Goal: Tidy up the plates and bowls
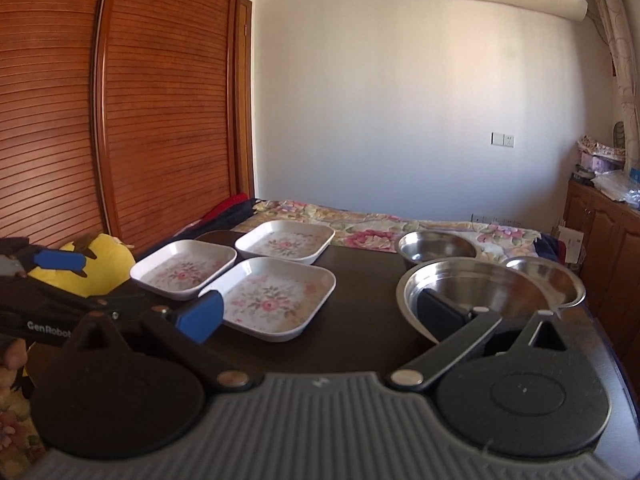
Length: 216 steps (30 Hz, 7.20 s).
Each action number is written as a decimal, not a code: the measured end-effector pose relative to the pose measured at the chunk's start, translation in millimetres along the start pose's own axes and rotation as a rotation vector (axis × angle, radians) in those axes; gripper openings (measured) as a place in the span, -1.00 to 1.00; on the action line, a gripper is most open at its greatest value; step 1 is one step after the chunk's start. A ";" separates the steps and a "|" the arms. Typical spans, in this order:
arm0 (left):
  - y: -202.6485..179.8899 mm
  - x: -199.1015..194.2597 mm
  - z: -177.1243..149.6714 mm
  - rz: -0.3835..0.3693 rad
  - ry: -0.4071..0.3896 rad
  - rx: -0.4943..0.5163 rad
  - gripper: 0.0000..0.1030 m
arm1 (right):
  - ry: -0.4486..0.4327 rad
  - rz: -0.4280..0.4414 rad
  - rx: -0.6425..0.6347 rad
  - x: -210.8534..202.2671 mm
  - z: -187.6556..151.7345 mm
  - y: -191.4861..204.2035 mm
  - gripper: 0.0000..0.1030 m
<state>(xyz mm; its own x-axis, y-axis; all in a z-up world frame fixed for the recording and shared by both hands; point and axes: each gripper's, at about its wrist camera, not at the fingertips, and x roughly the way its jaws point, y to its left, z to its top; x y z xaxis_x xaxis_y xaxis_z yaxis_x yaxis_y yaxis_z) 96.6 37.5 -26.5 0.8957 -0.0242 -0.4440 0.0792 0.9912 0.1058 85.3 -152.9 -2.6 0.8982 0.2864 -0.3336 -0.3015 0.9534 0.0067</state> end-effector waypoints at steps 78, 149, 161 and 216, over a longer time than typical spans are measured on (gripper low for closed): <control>13.0 159.7 32.2 -0.131 0.193 0.159 -0.46 | 0.268 0.030 0.035 145.2 -16.1 0.9 -0.43; 2.6 24.2 -29.6 -0.192 0.194 0.077 -0.61 | 0.226 0.082 0.122 44.2 -42.8 10.6 -0.51; 9.0 24.1 -42.0 -0.176 0.218 0.071 -0.61 | 0.228 0.095 0.123 31.3 -53.5 27.2 -0.51; 62.9 19.5 24.5 -0.110 0.128 0.031 1.00 | 0.163 0.172 0.032 62.7 16.6 32.1 0.13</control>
<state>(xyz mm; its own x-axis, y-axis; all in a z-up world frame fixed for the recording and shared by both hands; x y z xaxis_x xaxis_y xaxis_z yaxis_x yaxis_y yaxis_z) 129.8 96.2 -6.7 0.8179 -0.1140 -0.5640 0.1890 0.9790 0.0762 137.3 -102.7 -7.7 0.7702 0.4285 -0.4725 -0.4334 0.8950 0.1053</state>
